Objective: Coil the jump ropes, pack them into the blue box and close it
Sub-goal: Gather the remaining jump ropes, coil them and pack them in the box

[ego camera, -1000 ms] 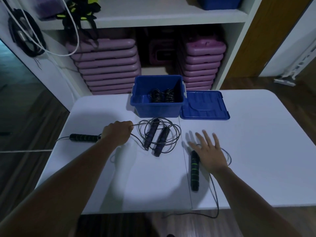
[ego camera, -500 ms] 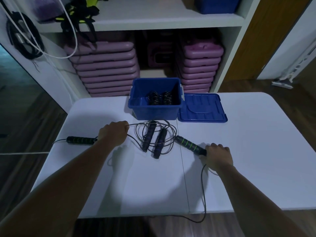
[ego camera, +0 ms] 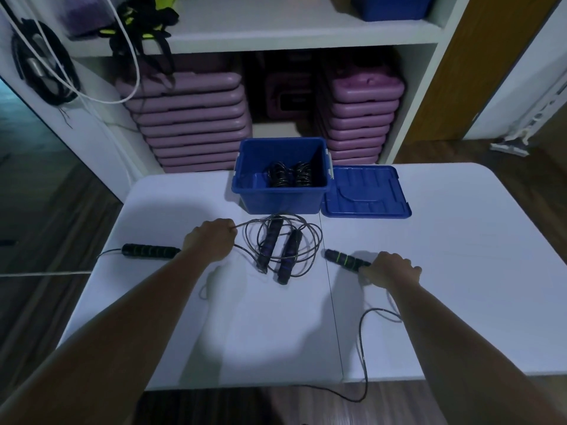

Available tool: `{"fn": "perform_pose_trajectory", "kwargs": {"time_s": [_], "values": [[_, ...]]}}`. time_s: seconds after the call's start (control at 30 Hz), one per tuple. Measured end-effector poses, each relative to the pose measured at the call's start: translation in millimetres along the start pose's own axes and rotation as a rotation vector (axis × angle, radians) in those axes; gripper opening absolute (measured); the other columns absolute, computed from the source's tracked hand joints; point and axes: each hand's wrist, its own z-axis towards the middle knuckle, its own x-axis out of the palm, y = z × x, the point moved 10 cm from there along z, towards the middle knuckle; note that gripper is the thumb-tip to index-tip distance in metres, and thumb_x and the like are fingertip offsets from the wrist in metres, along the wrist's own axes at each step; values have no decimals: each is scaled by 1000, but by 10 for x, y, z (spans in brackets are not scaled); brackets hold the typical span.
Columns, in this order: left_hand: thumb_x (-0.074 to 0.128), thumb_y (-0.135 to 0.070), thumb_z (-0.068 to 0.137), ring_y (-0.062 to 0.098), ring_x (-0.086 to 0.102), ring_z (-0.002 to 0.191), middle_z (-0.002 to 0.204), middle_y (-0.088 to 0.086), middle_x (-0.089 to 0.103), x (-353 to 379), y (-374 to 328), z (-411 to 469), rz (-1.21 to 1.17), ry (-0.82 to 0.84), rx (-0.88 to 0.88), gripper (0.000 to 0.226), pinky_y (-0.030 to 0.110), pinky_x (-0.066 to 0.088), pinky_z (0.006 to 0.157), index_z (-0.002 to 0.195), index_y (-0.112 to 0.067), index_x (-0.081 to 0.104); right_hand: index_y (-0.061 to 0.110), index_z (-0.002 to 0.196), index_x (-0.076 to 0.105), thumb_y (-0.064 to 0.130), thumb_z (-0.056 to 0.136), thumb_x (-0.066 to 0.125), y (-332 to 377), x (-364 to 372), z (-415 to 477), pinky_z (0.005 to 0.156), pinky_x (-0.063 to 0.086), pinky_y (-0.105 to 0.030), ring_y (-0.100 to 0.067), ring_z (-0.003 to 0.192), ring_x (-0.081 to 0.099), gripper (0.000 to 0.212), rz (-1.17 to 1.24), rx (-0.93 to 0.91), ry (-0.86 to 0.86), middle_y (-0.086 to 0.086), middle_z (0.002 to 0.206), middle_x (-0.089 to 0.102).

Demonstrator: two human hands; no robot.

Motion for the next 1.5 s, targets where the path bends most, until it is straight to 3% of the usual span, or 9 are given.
{"fn": "perform_pose_trajectory", "kwargs": {"time_s": [0.17,0.33,0.57,0.83,1.0,1.13,1.3,1.4,1.5], "values": [[37,-35,101,35,59,105,119,10,65,104,47,38,-49,58,5,32,41,47,92,119,-27,63,23,121,53,44,80,58,162,1,26,101,29,-48,-28,115,47,47,-108,-136,-4,-2,108,52],[38,-34,98,36,60,102,115,9,65,122,66,49,-70,75,-8,31,40,46,89,115,-28,64,30,141,42,50,84,60,353,2,-21,112,-7,-68,-37,146,16,63,-416,-291,-127,-9,151,33],[37,-35,97,34,60,101,115,9,65,140,25,75,-82,86,5,31,41,49,91,112,-27,64,24,149,30,38,92,54,621,-218,-100,116,-6,-64,-37,150,3,63,-485,-396,-231,-11,158,22],[37,-32,97,35,59,104,118,9,65,152,-53,84,-96,117,41,31,40,48,91,110,-25,65,31,143,40,45,101,34,794,7,-183,120,3,-52,-29,148,16,44,-328,-586,-126,-6,153,33],[36,-27,99,34,57,108,125,9,62,141,-84,78,-74,133,64,33,41,47,93,115,-19,64,29,136,47,43,98,44,817,-60,-172,119,17,-46,-25,141,31,41,-187,-603,-150,-4,144,44],[40,-25,103,33,60,112,125,10,63,149,-207,28,-105,194,94,32,41,49,96,119,-12,64,24,128,55,33,93,56,867,-190,-193,104,40,-39,-24,123,48,37,2,-577,-188,-5,131,54],[49,-22,101,22,59,66,88,10,60,384,-289,-111,-564,430,-29,22,37,59,70,110,-8,64,18,110,64,26,92,56,914,-80,-186,82,48,-31,-24,98,59,22,372,-424,-89,-7,110,65],[55,-25,100,21,57,63,82,10,58,522,-404,-181,-691,515,1,20,31,58,67,103,-9,66,23,93,64,24,91,52,949,87,-190,73,45,-28,-25,90,62,12,494,-342,16,-4,95,69],[56,-23,101,19,57,62,77,7,56,671,-571,-242,-800,595,30,15,33,56,74,95,-11,64,20,95,65,37,95,52,955,198,-207,71,44,-27,-27,89,63,21,701,-238,77,-5,92,68]]}}
